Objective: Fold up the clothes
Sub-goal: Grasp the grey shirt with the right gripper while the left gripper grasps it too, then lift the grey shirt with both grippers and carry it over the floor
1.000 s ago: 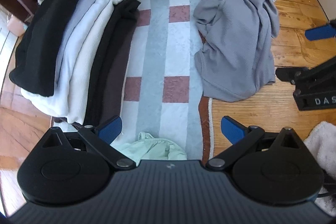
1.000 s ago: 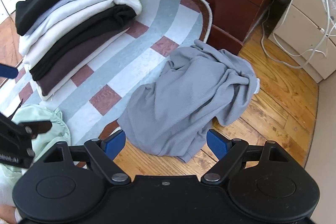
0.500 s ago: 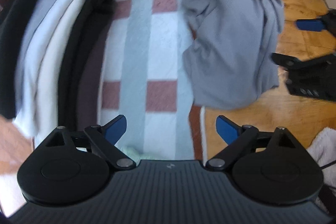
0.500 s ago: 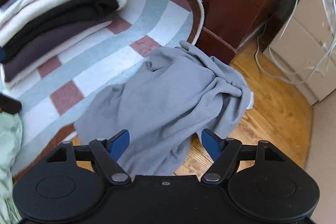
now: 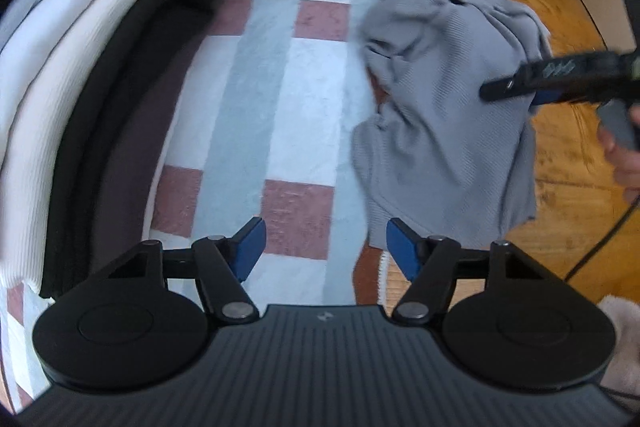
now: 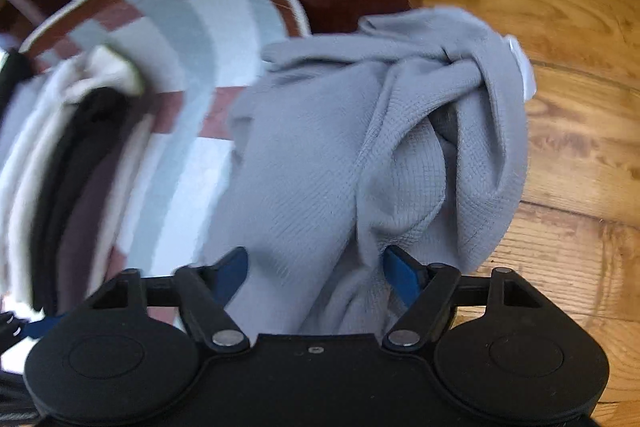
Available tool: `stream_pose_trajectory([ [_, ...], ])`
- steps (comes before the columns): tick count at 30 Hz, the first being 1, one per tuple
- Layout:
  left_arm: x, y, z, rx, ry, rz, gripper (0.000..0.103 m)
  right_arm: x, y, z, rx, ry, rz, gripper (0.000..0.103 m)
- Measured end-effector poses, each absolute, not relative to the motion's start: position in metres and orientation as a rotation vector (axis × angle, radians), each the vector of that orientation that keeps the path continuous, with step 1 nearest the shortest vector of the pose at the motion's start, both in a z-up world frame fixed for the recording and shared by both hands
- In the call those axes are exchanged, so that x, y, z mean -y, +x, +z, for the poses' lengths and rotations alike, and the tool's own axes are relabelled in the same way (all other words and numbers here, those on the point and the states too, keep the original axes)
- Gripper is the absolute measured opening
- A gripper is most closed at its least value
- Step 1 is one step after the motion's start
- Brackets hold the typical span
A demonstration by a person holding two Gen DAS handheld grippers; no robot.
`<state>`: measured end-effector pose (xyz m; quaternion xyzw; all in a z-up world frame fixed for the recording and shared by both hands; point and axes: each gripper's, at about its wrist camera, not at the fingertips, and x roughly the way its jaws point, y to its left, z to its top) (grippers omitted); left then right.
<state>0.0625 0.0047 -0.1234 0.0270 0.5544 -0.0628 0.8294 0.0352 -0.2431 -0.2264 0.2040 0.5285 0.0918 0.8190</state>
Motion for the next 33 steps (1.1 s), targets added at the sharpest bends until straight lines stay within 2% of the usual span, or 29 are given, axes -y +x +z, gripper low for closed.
stream_pose_trajectory([
  [1, -0.01, 0.063, -0.126, -1.177, 0.035, -0.13, 0.066, 0.236, 0.039, -0.23, -1.106, 0.397, 0.182, 0.044],
  [2, -0.016, 0.063, -0.128, -1.178, 0.012, -0.127, 0.066, 0.231, 0.041, -0.232, -1.075, 0.366, 0.18, 0.035],
  [5, -0.025, 0.056, -0.13, -1.135, -0.065, -0.18, 0.069, 0.209, 0.023, -0.211, -0.933, 0.307, 0.255, 0.02],
  [7, -0.03, 0.048, -0.132, -1.116, -0.137, -0.239, 0.069, 0.208, 0.008, -0.187, -0.839, 0.399, 0.411, 0.019],
  [12, -0.037, 0.038, -0.121, -1.032, -0.235, -0.33, 0.07, 0.192, -0.006, -0.121, -0.763, 0.491, 0.669, 0.018],
  [15, -0.043, 0.032, -0.103, -0.959, -0.262, -0.365, 0.087, 0.179, -0.018, -0.083, -0.71, 0.491, 0.761, 0.018],
  [16, -0.044, 0.03, -0.098, -0.947, -0.253, -0.365, 0.096, 0.174, -0.024, -0.07, -0.693, 0.476, 0.791, 0.018],
  [19, -0.047, 0.02, -0.084, -0.881, -0.18, -0.335, 0.096, 0.159, -0.044, -0.041, -0.673, 0.444, 0.899, 0.018],
  [21, -0.053, 0.009, -0.075, -0.82, -0.136, -0.294, 0.085, 0.147, -0.053, -0.024, -0.669, 0.432, 0.972, 0.018],
  [23, -0.06, -0.003, -0.064, -0.769, -0.112, -0.25, 0.042, 0.13, -0.058, -0.013, -0.671, 0.41, 1.023, 0.018],
  [25, -0.071, -0.018, -0.046, -0.724, -0.078, -0.207, 0.022, 0.115, -0.068, 0.0, -0.661, 0.367, 1.056, 0.018],
  [33, -0.136, -0.089, 0.019, -0.576, -0.032, 0.069, 0.02, 0.047, -0.099, 0.064, -0.584, 0.208, 1.212, 0.018],
])
